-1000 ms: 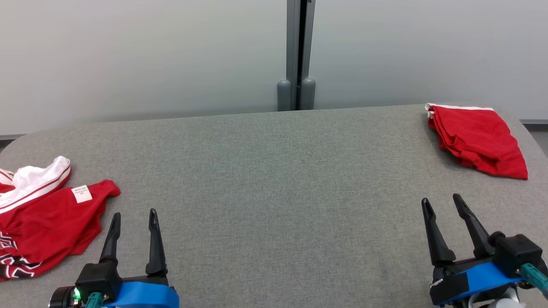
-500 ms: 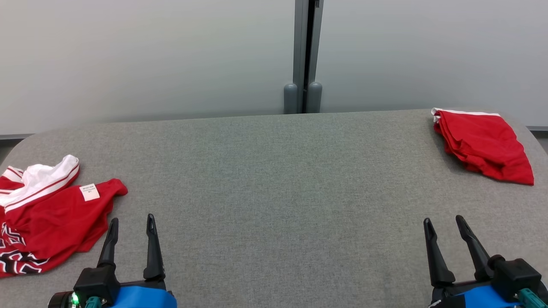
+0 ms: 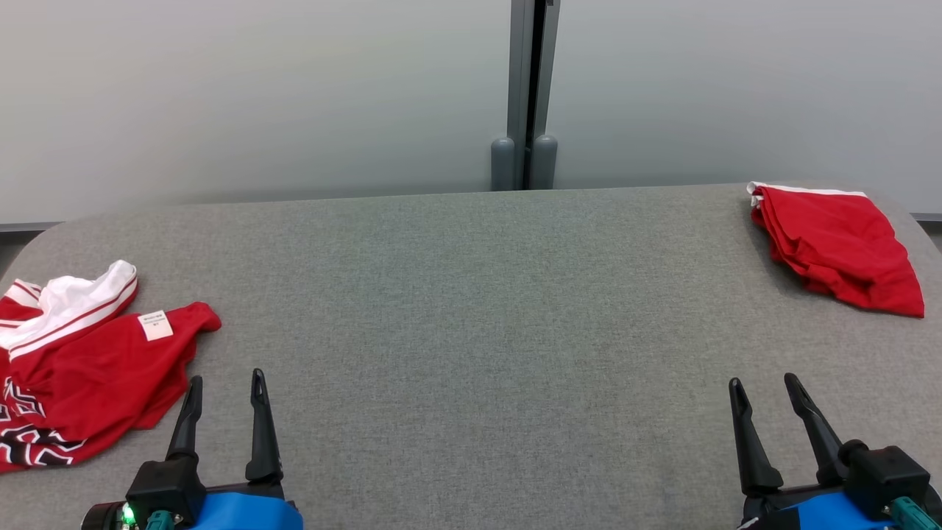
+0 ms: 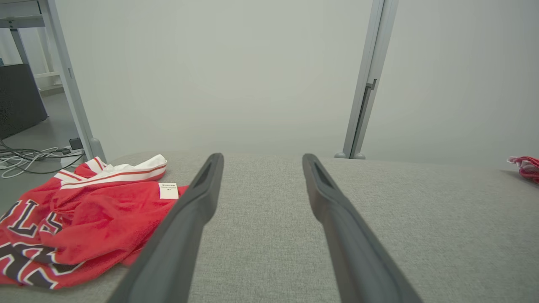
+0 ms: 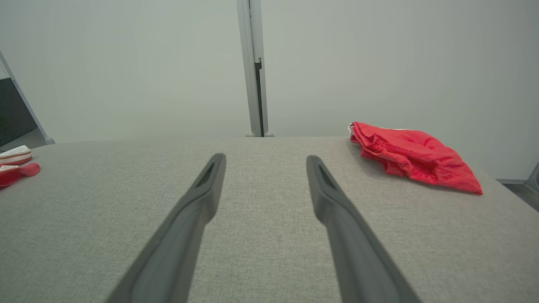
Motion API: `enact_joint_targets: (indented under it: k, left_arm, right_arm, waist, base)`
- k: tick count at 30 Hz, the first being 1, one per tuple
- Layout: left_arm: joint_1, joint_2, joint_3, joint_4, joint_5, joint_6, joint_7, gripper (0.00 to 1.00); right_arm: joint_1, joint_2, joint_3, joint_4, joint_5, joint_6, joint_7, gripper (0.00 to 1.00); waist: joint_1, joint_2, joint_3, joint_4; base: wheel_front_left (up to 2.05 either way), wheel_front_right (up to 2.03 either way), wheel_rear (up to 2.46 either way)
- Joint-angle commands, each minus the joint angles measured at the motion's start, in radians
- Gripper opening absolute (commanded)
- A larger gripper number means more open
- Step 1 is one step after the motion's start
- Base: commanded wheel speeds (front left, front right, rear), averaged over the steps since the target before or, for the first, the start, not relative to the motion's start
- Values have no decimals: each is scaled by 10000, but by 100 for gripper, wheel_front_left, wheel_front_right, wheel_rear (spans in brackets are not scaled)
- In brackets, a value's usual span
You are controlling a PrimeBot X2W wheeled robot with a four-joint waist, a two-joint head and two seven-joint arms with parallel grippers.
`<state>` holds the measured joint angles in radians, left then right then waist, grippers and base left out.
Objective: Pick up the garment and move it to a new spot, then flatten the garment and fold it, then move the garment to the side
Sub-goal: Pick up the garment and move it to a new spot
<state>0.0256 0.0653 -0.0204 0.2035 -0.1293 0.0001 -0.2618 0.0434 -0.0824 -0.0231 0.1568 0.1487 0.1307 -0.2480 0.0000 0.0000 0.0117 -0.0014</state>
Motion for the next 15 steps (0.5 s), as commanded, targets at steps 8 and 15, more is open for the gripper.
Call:
enact_joint_targets:
  k: [8,15]
  left_arm:
    - [-126,0,67,38,89,-68,-47,100]
    - [-287,14,154,68,154,-64,-45,100]
  right_arm:
    - [39,23,127,46,-62,1,57,100]
    - [-81,-8,283,119,9,1,45,100]
  waist:
    - [0,0,52,355]
    - [0,0,197,1252]
  base:
    - [0,0,0]
    - [0,0,0]
